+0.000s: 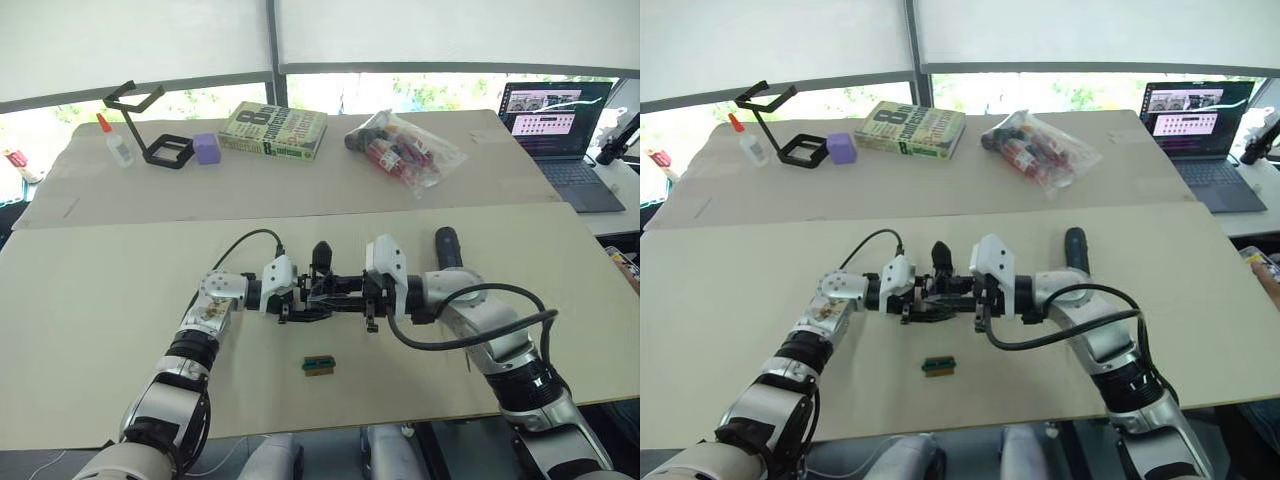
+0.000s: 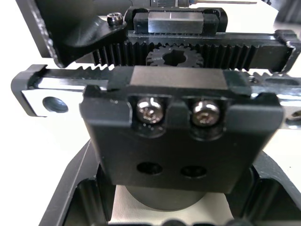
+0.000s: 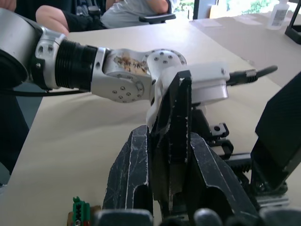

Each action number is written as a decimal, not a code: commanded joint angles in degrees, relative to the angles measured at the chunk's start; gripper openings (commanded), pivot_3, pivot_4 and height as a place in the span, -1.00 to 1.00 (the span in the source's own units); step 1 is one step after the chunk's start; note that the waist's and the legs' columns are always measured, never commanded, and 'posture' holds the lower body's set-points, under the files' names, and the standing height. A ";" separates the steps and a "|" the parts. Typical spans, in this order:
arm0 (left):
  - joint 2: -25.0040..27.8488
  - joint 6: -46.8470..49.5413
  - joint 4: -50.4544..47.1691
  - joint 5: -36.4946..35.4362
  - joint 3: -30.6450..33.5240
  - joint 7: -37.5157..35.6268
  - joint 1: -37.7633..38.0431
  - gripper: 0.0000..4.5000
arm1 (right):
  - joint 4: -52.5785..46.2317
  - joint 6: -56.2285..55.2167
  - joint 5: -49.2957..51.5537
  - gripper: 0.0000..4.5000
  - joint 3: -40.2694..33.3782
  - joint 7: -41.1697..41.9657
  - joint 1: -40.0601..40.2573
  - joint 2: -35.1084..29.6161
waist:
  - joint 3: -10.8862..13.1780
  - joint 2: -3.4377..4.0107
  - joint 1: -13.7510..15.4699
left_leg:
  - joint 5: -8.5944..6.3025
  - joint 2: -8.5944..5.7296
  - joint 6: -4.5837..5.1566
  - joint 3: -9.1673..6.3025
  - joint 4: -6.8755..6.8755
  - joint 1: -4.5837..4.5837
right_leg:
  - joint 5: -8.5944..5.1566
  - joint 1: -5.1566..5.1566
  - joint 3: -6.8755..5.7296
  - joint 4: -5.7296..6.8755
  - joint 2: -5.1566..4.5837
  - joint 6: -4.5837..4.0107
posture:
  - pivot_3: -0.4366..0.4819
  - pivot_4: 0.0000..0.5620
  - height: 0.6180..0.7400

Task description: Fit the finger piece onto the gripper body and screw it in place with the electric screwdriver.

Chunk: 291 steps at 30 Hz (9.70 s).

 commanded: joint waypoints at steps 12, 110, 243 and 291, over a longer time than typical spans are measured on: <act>-0.62 0.07 -0.73 0.95 -1.87 0.33 1.13 0.06 | 2.79 -3.27 -3.03 -0.80 0.12 1.66 -2.40 1.73 | -0.02 0.03 -0.09 | 0.00 -0.01 0.00 0.00 0.00 0.00 | 0.00 0.01 0.00 0.00 0.00 0.00 | -0.05 -0.47 1.00; 23.70 22.63 -46.15 -25.77 22.24 1.99 28.65 0.98 | -23.45 -3.99 9.03 1.00 -56.95 -5.43 57.20 -4.80 | -0.68 0.35 0.79 | -0.30 0.18 0.30 0.49 -1.03 1.15 | -0.04 0.86 0.16 -1.04 -0.03 0.09 | -0.05 -0.47 1.00; 22.32 7.62 -53.81 -18.04 14.64 -1.38 47.20 1.00 | -20.65 -6.96 14.55 -0.14 -12.39 13.09 10.00 5.94 | 0.17 0.33 -0.56 | -0.24 1.29 -0.04 1.58 -0.97 1.17 | 0.89 0.53 0.19 -1.70 0.92 -0.53 | -0.05 -0.47 1.00; 14.16 14.64 -50.94 -4.52 -4.16 16.42 40.44 1.00 | -11.27 -14.24 8.12 -0.14 -3.96 13.58 8.18 4.73 | 0.00 0.58 -0.36 | -0.24 1.30 -0.04 1.58 -0.96 1.32 | 0.91 0.66 0.18 -1.63 0.90 -0.56 | -0.05 -0.47 1.00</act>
